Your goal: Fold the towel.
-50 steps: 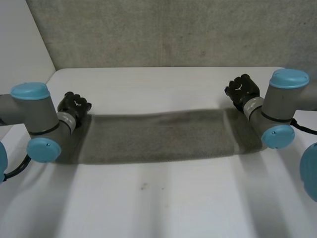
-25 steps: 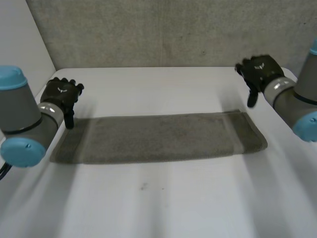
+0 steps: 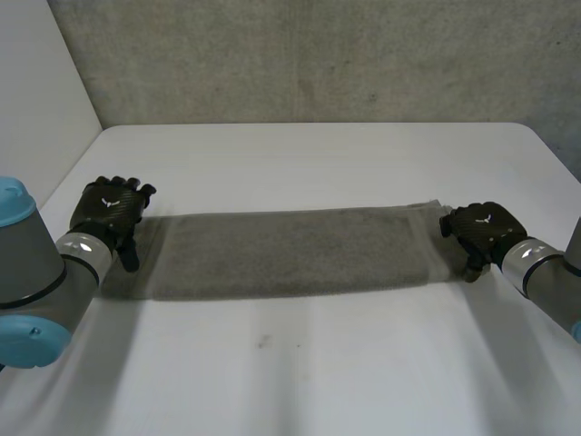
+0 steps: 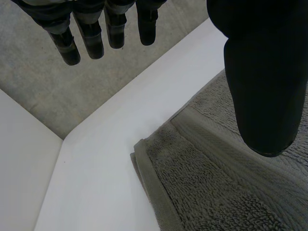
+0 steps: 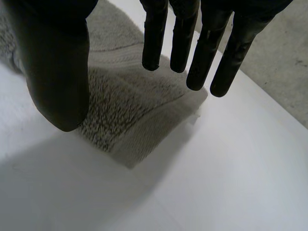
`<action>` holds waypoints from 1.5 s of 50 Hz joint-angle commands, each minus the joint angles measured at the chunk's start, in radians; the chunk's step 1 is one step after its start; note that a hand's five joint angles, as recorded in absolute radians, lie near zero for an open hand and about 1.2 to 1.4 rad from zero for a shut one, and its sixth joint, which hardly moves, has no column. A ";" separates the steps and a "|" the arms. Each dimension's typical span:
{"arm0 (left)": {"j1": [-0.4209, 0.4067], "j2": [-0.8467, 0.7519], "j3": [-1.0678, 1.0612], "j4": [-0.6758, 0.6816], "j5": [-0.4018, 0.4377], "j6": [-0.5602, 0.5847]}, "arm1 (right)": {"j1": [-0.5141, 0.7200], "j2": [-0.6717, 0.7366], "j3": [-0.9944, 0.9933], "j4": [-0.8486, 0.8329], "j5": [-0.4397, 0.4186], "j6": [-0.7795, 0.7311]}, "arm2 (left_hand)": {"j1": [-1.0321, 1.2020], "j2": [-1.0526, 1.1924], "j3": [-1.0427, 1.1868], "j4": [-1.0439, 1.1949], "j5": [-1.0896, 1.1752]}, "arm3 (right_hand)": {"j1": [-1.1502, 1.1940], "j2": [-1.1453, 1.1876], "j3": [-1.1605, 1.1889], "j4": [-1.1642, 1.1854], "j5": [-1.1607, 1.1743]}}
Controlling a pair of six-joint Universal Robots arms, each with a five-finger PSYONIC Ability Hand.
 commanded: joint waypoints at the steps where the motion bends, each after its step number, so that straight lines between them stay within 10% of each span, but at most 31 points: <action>1: 0.000 0.001 -0.008 -0.001 0.000 0.001 | -0.021 0.044 -0.028 -0.003 0.023 -0.037 | 0.000 0.009 0.007 0.007 -0.025 | 0.884 0.891 0.880 0.884 0.875; 16: -0.002 0.003 -0.014 0.005 -0.001 0.001 | -0.351 0.030 -0.072 0.068 0.090 -0.294 | 0.000 0.009 0.007 0.007 -0.025 | 0.885 0.892 0.881 0.886 0.876; 25: -0.002 0.006 -0.016 0.005 -0.003 0.002 | -0.346 -0.008 -0.146 0.152 0.090 -0.301 | 0.000 0.009 0.007 0.007 -0.025 | 0.885 0.892 0.881 0.886 0.876; 46: 0.000 0.009 -0.017 0.005 -0.009 -0.001 | 0.618 0.206 -0.563 0.148 0.196 -0.070 | 0.000 0.009 0.007 0.007 -0.025 | 0.885 0.892 0.881 0.886 0.876; 61: -0.003 0.004 -0.037 0.027 -0.008 0.001 | 0.783 0.306 -0.557 0.148 0.183 -0.070 | 0.000 0.009 0.007 0.007 -0.025 | 0.885 0.892 0.881 0.886 0.876; 62: -0.005 0.003 -0.037 0.030 -0.008 0.001 | 0.777 0.278 -0.546 0.146 0.186 -0.067 | 0.000 0.009 0.007 0.007 -0.025 | 0.683 0.689 0.679 0.683 0.673; 63: -0.005 0.003 -0.037 0.031 -0.008 0.001 | 0.769 0.244 -0.530 0.146 0.193 -0.061 | 0.000 0.009 0.007 0.007 -0.025 | -0.194 -0.188 -0.198 -0.194 -0.204; 75: -0.014 0.001 -0.037 0.033 -0.008 0.002 | 0.562 -0.048 -0.275 0.132 0.152 0.166 | 0.000 0.009 0.007 0.007 -0.025 | -0.336 -0.330 -0.340 -0.336 -0.346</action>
